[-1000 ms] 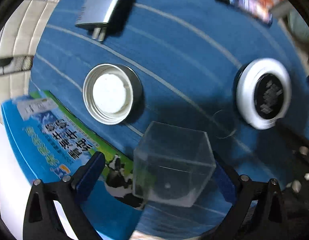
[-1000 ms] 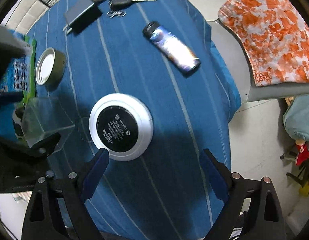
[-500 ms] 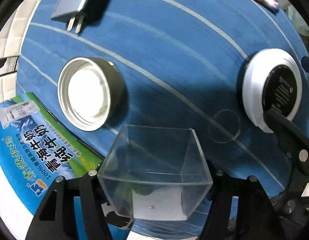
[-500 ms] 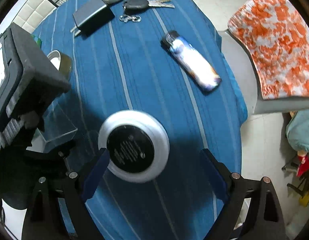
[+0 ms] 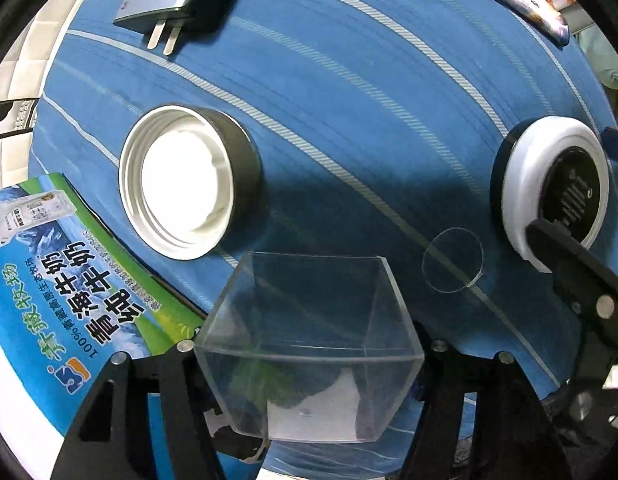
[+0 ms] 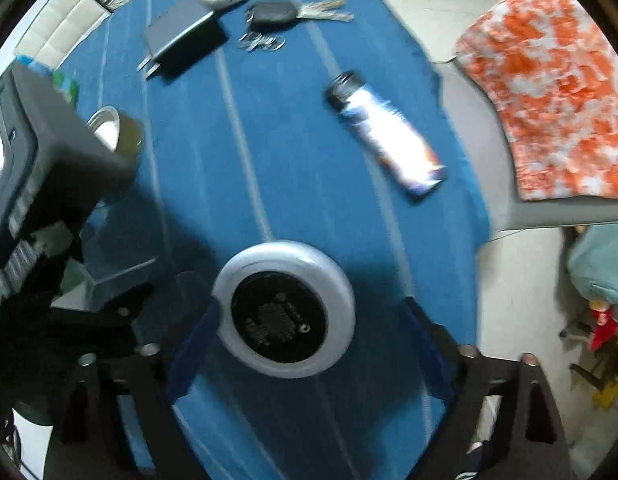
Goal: Organize rigid objects
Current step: 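Carry the clear cube and the puck toward the blue box with both tools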
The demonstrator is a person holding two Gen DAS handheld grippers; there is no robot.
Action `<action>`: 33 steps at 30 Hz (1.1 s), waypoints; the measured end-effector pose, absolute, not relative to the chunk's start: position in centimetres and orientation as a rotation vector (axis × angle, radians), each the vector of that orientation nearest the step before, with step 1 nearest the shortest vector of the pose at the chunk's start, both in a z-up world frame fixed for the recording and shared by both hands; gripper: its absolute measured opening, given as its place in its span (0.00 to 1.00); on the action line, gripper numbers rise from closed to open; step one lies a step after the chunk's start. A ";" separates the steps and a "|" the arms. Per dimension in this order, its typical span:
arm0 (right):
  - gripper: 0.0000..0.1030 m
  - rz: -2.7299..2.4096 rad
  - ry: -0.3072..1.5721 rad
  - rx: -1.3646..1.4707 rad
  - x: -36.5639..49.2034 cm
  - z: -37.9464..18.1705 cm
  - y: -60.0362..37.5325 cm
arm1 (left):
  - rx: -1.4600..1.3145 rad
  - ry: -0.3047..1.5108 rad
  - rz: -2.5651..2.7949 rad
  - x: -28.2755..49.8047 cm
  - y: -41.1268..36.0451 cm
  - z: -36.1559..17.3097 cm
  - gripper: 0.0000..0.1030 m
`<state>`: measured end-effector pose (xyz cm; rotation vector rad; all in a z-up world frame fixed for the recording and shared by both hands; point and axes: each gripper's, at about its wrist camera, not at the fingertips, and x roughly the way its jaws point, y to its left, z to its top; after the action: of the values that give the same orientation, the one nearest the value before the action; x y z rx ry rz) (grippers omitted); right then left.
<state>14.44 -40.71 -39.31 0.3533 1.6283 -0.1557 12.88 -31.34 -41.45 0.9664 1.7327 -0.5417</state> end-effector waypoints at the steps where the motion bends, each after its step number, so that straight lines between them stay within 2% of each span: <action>1: 0.88 -0.151 1.618 0.392 14.4 -39.6 -41.1 | 0.954 1.744 -0.540 13.3 -31.3 -41.7 0.61; 5: 0.88 -0.134 1.649 0.485 14.2 -40.5 -42.1 | 0.953 1.747 -0.537 15.7 -31.3 -42.1 0.61; 10: 0.88 -0.208 1.647 0.379 13.6 -39.4 -41.4 | 0.971 1.731 -0.532 15.9 -32.7 -42.3 0.61; 14: 0.89 -0.213 1.683 0.342 13.5 -41.1 -41.0 | 0.950 1.744 -0.529 15.7 -32.8 -42.3 0.61; 15: 0.87 -0.234 1.680 0.325 13.5 -41.1 -41.0 | 0.941 1.746 -0.528 15.7 -32.6 -42.4 0.61; 17: 0.77 -0.263 1.662 0.289 13.3 -40.8 -41.1 | 0.941 1.735 -0.520 15.8 -32.2 -42.3 0.61; 20: 0.75 -0.264 1.641 0.304 12.8 -40.4 -41.9 | 0.954 1.682 -0.510 15.4 -32.4 -41.7 0.61; 26: 0.75 -0.278 1.587 0.290 11.9 -38.9 -43.3 | 0.854 1.655 -0.536 14.1 -33.0 -39.1 0.60; 33: 0.75 -0.290 1.478 0.250 10.3 -33.2 -43.0 | 0.705 1.581 -0.548 13.1 -31.6 -33.7 0.60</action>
<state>10.25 -42.95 -33.18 0.2498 1.4778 -0.2901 13.11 -31.59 -33.74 0.7047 1.5814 -0.5476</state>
